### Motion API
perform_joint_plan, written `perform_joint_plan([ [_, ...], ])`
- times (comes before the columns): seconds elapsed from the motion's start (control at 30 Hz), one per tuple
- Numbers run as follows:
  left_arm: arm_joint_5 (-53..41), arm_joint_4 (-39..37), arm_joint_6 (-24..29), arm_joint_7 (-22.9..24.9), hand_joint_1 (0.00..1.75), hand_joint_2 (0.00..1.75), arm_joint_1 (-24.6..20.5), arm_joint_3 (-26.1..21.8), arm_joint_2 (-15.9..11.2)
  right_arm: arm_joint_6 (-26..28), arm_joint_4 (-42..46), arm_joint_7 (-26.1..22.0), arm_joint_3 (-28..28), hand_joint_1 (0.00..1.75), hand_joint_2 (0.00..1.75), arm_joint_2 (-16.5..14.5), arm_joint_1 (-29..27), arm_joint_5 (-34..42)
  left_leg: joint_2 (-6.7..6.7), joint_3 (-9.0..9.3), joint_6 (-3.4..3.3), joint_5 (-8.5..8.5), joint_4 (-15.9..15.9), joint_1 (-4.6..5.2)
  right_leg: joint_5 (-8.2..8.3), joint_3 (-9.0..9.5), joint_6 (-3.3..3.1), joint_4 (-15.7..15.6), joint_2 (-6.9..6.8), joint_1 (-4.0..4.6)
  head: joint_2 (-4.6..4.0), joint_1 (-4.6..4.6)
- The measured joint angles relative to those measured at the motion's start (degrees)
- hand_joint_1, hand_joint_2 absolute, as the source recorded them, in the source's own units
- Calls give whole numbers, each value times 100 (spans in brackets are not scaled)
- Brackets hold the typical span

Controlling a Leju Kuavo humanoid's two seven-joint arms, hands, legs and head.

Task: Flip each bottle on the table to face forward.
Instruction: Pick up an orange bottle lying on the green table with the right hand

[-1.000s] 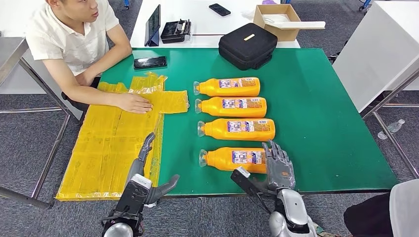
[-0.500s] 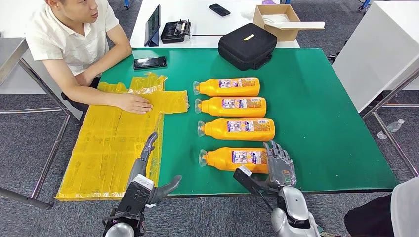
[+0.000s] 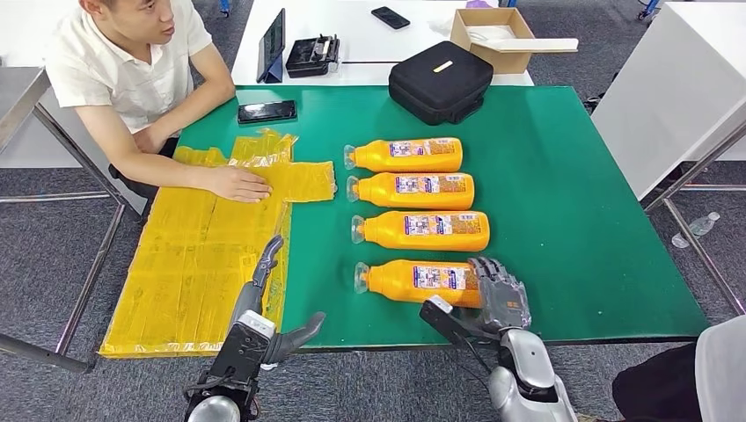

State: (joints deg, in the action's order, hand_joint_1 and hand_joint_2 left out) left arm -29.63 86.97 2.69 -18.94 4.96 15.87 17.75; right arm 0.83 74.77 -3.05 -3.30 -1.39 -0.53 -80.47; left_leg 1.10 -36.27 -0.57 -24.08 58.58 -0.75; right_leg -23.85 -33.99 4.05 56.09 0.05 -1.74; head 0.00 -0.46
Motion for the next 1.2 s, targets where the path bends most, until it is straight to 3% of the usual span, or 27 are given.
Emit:
perform_joint_plan([
  [0.47,123,-80,-50,-89,0,175,-42,86,-21,-48,-314,-304,-45,175,175,388,61,953,2,48,-1,-16,0,0,-18,-9,-3,-4,0,1,0,0],
  [0.77,273,-110,-58,-169,0,175,-51,101,-26,2,-229,-742,-39,175,175,404,-41,1813,-7,50,-1,-16,0,0,-12,37,-5,-2,2,1,0,-1],
  [1.2,503,-112,-68,-197,0,175,-52,107,-26,133,61,-985,-63,175,175,330,-277,2169,-14,46,-1,-15,0,1,-10,43,-8,-1,3,1,0,0],
])
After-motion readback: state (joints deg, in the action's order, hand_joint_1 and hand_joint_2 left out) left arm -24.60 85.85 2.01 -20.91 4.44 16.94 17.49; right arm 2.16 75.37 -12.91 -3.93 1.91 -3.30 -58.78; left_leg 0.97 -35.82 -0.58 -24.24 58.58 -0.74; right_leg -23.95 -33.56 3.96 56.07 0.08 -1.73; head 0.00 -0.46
